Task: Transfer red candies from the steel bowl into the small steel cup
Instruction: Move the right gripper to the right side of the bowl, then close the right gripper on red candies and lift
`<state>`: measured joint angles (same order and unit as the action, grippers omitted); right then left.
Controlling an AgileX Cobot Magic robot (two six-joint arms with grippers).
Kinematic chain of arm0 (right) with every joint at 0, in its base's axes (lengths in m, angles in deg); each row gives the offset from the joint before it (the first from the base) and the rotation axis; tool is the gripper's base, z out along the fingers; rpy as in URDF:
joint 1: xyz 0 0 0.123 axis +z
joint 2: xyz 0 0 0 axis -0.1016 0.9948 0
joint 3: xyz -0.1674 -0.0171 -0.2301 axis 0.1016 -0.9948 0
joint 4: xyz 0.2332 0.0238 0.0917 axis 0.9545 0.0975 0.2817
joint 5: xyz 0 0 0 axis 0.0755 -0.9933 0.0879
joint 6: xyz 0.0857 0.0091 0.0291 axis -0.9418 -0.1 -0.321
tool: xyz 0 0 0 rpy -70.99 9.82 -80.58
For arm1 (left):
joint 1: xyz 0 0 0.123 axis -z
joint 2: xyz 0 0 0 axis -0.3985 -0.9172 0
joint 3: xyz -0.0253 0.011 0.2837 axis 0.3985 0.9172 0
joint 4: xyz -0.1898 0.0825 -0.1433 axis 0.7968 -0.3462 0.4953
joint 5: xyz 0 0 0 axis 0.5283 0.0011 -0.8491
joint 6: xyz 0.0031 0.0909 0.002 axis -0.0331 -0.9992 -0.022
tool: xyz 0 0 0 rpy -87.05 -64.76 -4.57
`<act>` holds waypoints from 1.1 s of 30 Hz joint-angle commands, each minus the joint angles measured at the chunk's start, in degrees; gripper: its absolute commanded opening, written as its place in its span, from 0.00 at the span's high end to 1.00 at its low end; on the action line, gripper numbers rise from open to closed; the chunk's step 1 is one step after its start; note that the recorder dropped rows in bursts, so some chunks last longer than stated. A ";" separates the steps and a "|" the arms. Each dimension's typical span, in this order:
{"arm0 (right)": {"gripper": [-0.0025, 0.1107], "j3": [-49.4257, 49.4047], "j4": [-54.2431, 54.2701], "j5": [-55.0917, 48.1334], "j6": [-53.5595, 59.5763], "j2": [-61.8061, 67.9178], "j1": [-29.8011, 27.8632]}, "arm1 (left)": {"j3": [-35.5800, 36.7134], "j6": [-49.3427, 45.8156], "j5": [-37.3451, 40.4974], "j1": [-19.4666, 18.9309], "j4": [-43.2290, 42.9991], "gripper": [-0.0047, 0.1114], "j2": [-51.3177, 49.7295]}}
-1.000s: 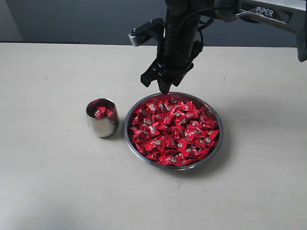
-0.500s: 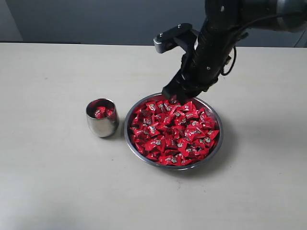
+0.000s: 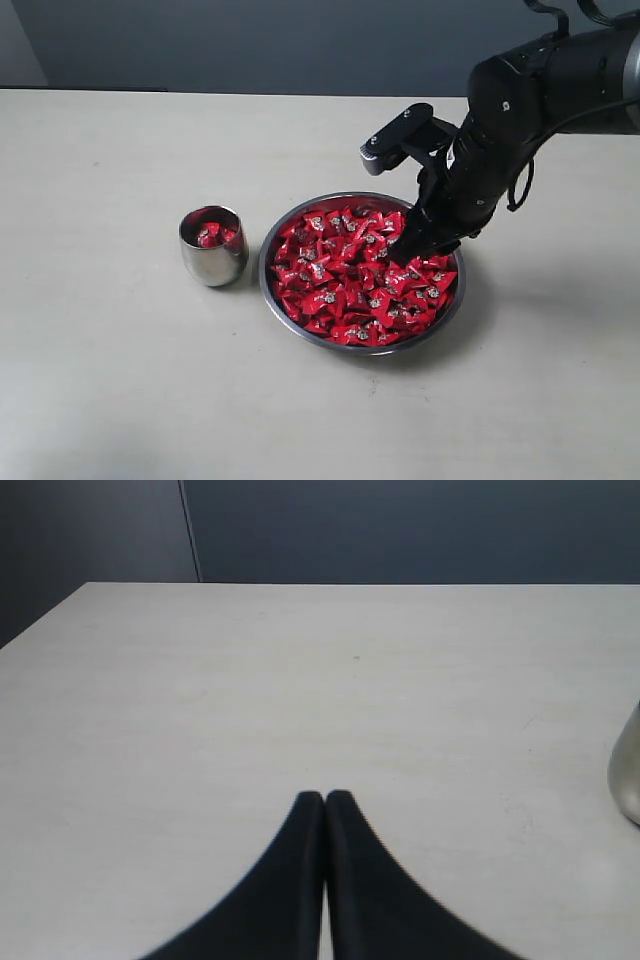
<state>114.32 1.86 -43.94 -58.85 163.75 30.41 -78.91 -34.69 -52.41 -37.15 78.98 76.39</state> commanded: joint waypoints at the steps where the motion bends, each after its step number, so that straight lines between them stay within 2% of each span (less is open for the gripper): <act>1: 0.63 -0.15 -1.23 4.02 1.05 -0.63 -0.25 | 0.26 0.08 -0.47 0.55 0.06 0.96 0.27; 12: 0.63 -0.15 -4.36 5.04 1.45 -0.63 -0.25 | 0.26 0.08 -0.47 0.55 0.06 0.96 0.27; 20: 0.64 0.21 -5.41 4.25 13.46 -0.63 -0.25 | 0.26 0.08 -0.47 0.55 0.06 0.96 0.27; 22: 0.67 0.21 -5.41 3.31 15.82 -0.37 -0.25 | 0.26 0.08 -0.47 0.55 0.06 0.96 0.27; 26: 0.79 0.30 -5.04 1.11 18.95 0.56 -0.25 | 0.26 0.08 -0.47 0.55 0.06 0.96 0.27; 33: 0.80 1.52 -5.04 0.91 17.76 3.57 -0.25 | 0.26 0.08 -0.47 0.55 0.06 0.96 0.27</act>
<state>114.44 -3.06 -42.79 -40.65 166.16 30.41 -78.91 -34.69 -52.41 -37.15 78.98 76.39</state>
